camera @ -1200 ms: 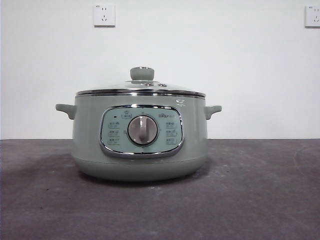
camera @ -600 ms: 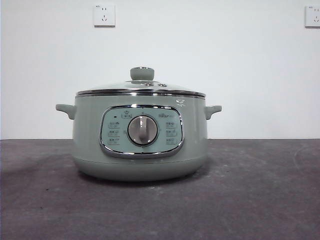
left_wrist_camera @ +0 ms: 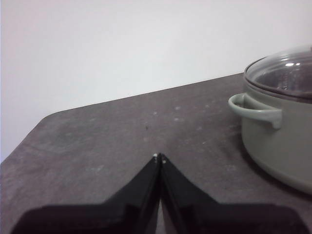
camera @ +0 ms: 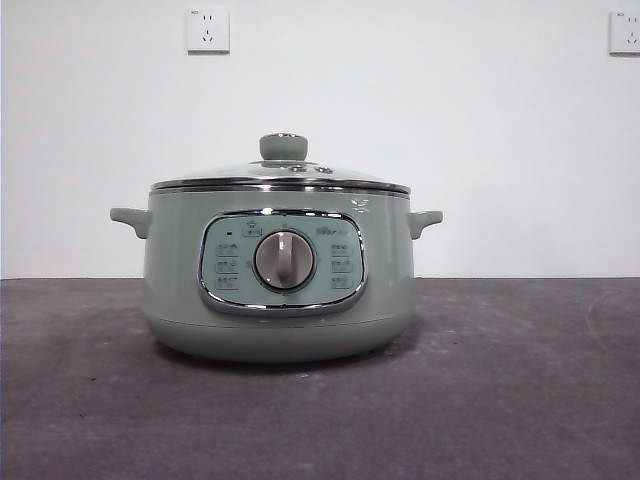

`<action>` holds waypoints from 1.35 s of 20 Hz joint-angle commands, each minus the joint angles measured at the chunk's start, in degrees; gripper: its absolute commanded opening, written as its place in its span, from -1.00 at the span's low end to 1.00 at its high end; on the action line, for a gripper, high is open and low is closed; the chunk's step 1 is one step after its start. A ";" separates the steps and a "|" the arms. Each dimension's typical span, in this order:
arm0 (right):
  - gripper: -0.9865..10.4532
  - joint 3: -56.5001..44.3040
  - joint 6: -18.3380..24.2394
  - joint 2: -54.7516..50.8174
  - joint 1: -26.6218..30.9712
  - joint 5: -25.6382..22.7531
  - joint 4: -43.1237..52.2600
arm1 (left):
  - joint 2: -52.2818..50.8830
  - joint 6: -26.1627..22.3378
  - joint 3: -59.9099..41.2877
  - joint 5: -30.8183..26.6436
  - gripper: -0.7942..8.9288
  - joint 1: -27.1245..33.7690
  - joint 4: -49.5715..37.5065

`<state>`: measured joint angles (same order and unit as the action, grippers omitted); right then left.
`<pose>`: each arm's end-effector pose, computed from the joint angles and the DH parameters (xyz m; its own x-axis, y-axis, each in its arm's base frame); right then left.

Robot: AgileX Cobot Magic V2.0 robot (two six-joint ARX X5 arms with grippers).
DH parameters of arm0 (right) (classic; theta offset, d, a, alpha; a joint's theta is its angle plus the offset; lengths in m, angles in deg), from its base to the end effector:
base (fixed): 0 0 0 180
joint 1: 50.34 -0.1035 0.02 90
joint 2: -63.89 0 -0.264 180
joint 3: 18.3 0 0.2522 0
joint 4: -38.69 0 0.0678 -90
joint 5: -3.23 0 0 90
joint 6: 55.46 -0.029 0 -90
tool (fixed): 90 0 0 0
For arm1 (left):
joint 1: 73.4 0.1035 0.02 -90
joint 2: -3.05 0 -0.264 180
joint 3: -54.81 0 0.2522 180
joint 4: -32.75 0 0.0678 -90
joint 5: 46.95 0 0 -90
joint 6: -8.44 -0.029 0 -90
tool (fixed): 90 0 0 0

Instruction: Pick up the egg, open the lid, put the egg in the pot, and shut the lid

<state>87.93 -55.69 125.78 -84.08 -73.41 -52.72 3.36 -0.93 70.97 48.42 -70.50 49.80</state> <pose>0.1138 0.0841 0.4423 0.4227 0.5602 -0.7124 -0.6688 0.7233 0.1719 0.0953 0.0021 0.1718 0.9989 -0.0431 -0.0209 0.0459 0.9859 0.1608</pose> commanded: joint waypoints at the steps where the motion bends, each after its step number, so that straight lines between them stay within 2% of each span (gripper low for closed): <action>1: -0.82 -0.15 -0.31 -0.17 -0.07 0.00 -0.90 | -0.22 0.42 -1.31 -0.79 -0.84 0.20 0.22; 7: -0.82 -0.15 -0.31 -0.17 -0.07 0.00 -0.90 | -0.22 1.46 -1.46 -0.37 -0.84 0.20 8.31; 11: -0.82 -0.15 -0.31 -0.31 -0.07 0.02 -0.90 | -0.22 5.55 -1.66 -0.44 -0.84 0.17 8.33; 27: -0.82 -0.15 -0.07 -0.61 0.46 -0.50 -0.87 | -0.20 5.53 -1.66 -0.79 -0.84 0.17 8.35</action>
<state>87.93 -55.65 125.45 -83.53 -73.91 -52.72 3.32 4.05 70.16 47.89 -70.50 58.26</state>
